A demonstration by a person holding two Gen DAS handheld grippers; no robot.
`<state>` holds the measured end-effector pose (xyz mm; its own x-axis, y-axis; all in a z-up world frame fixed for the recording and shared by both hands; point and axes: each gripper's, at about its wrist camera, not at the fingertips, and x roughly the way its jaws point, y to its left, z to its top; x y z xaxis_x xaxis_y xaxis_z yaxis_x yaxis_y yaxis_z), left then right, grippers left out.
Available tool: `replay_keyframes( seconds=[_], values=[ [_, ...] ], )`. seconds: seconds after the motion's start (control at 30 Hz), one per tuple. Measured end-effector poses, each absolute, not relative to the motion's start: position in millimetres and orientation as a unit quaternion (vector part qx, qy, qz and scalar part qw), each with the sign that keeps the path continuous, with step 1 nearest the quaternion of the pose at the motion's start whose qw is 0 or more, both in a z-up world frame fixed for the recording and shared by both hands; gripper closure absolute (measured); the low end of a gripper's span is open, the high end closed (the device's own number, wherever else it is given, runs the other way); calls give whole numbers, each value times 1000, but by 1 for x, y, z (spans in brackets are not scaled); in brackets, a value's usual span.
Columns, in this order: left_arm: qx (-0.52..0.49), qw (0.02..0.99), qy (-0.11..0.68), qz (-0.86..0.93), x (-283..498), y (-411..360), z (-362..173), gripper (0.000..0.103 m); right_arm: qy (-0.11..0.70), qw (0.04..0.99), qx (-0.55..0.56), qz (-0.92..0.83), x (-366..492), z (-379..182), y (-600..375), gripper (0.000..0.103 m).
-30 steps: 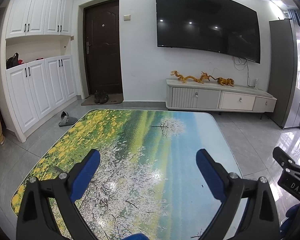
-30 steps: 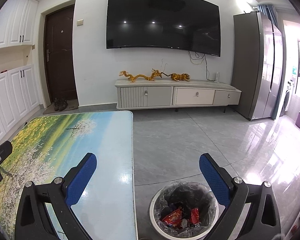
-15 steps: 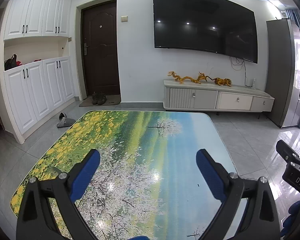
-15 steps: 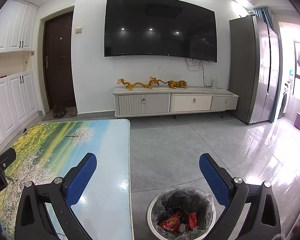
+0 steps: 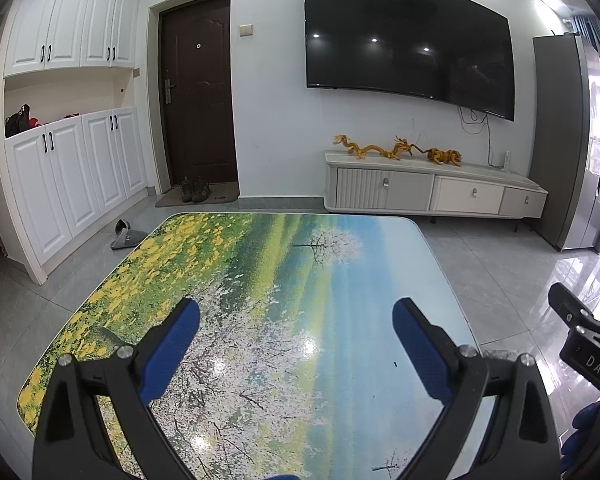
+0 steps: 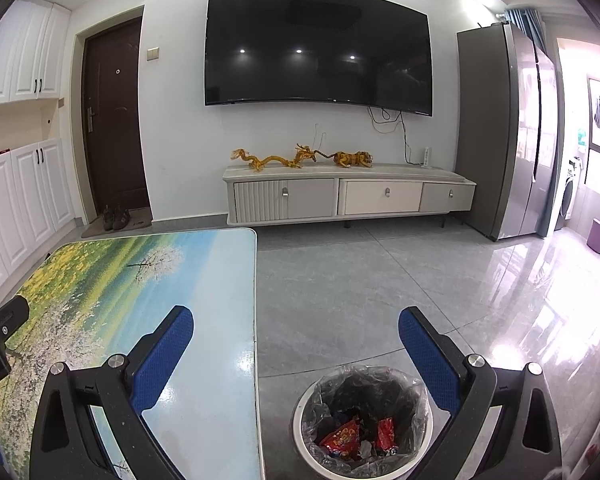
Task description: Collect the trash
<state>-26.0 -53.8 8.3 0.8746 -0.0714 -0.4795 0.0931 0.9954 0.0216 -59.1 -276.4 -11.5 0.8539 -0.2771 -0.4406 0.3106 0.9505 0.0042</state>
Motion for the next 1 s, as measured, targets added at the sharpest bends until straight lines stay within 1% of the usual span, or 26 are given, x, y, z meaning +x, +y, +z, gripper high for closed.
replay_keyframes(
  seconds=[1.0],
  values=[
    [29,968,247,-47,-23,-55,4,6,229,960,37,-155,-58,-14,-277,0]
  ],
)
